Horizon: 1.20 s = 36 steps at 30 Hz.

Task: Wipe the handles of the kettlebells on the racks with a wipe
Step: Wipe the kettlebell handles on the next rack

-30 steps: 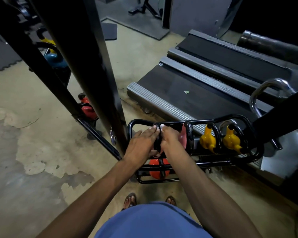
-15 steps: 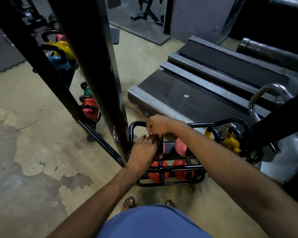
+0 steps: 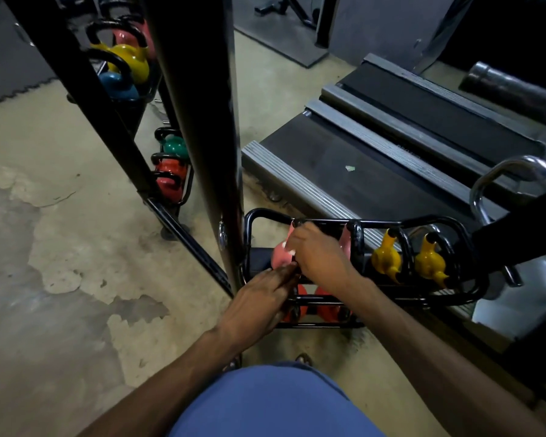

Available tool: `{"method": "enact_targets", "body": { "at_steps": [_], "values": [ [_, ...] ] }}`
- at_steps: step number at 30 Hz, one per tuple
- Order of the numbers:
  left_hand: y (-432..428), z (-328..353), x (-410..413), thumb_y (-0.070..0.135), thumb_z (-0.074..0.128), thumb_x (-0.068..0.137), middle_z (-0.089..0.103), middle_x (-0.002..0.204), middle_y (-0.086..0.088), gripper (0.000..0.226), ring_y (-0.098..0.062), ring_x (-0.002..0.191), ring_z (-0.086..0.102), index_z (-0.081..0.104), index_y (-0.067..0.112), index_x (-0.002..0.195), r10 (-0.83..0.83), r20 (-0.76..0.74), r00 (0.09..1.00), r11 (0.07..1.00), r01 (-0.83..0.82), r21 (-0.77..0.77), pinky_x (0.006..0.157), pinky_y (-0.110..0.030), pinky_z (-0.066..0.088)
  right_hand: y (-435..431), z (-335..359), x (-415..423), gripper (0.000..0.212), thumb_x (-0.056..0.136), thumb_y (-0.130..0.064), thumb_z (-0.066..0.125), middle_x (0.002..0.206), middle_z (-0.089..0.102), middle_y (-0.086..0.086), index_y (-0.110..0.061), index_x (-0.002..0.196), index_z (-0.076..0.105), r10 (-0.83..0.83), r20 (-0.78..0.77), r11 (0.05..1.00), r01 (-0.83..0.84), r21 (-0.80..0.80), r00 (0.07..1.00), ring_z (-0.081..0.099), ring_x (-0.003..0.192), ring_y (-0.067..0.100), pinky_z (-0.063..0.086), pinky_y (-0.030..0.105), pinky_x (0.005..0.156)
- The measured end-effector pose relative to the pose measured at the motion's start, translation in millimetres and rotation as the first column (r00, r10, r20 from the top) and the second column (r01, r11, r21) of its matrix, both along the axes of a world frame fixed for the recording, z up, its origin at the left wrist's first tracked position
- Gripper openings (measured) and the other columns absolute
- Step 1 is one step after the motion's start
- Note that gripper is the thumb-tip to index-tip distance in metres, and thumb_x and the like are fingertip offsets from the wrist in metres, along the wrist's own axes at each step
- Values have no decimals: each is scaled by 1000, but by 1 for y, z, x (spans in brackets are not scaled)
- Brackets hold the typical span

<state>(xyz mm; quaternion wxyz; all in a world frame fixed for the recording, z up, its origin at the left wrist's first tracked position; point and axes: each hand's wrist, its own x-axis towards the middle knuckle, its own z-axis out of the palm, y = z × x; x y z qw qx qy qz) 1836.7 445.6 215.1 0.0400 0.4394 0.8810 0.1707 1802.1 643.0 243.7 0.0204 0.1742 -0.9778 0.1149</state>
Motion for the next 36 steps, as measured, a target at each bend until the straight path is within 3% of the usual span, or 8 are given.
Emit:
{"method": "enact_targets", "body": {
  "at_steps": [3, 6, 13, 21, 26, 30, 34, 36],
  "values": [
    [-9, -1, 4, 29, 61, 89, 50, 143, -5, 46, -22, 129, 49, 59, 14, 132, -38, -6, 999, 999, 38, 11, 110, -30, 35, -8, 0, 17, 14, 76, -16, 77, 96, 68, -1, -21, 89, 72, 147, -44, 982, -141, 124, 988, 55, 101, 22, 37, 42, 100],
    [-17, -1, 12, 26, 65, 89, 61, 124, -5, 23, -23, 113, 57, 64, 15, 108, -18, -18, 1000, 996, 19, 87, 99, -30, 43, -9, -2, 5, 20, 87, -24, 52, 94, 69, 2, -16, 96, 67, 208, 18, 933, -204, 297, 978, 58, 104, 27, 22, 55, 119],
    [-24, 9, 8, 4, 60, 83, 64, 123, 1, 35, -20, 107, 62, 68, 13, 117, 263, 181, 948, 944, -292, 157, 87, -32, 53, -40, 0, 7, 15, 96, -22, 58, 102, 71, 12, -11, 104, 67, 276, 179, 679, -323, 659, 944, 63, 109, 36, 13, 66, 119],
    [-5, 14, -21, -5, 54, 88, 60, 133, 5, 39, -5, 121, 55, 69, 16, 118, 323, 284, 903, 868, -402, 291, 107, -22, 44, -18, 8, 32, 26, 90, -16, 59, 116, 60, 7, -14, 114, 69, 334, -28, 860, -292, 418, 942, 50, 118, 29, 37, 49, 108],
    [14, 18, -53, 20, 69, 91, 29, 162, 10, 72, -3, 146, 28, 36, 29, 154, 219, 286, 933, 951, -270, 151, 115, -21, 26, -20, -27, 67, 22, 87, -10, 69, 103, 53, 2, -14, 107, 64, -97, -147, 995, 93, -38, 984, 51, 92, 19, 43, 29, 73],
    [22, 23, -71, 27, 76, 87, 25, 164, 11, 81, -5, 147, 28, 34, 25, 155, 84, 227, 970, 991, -105, 84, 119, -30, 31, -30, -51, 76, 21, 87, 1, 65, 94, 56, -5, -18, 91, 56, -515, 192, 613, 515, -599, 835, 56, 81, 14, 50, 40, 67],
    [18, 20, -82, 30, 77, 85, 28, 162, 11, 79, -7, 144, 35, 39, 25, 153, 20, 148, 989, 999, -23, 23, 115, -28, 36, -25, -44, 59, 16, 89, -3, 68, 92, 68, -4, -15, 95, 61, -527, 449, 231, 631, -741, 721, 66, 89, 8, 53, 25, 77],
    [18, 19, -84, 25, 76, 86, 31, 161, 8, 75, -11, 143, 39, 42, 24, 152, 4, 107, 994, 1000, -6, 20, 115, -25, 34, -24, -42, 49, 17, 89, 0, 69, 91, 69, -3, -16, 92, 63, -511, 501, 142, 644, -752, 698, 65, 85, 4, 51, 20, 78]
  ]
}}
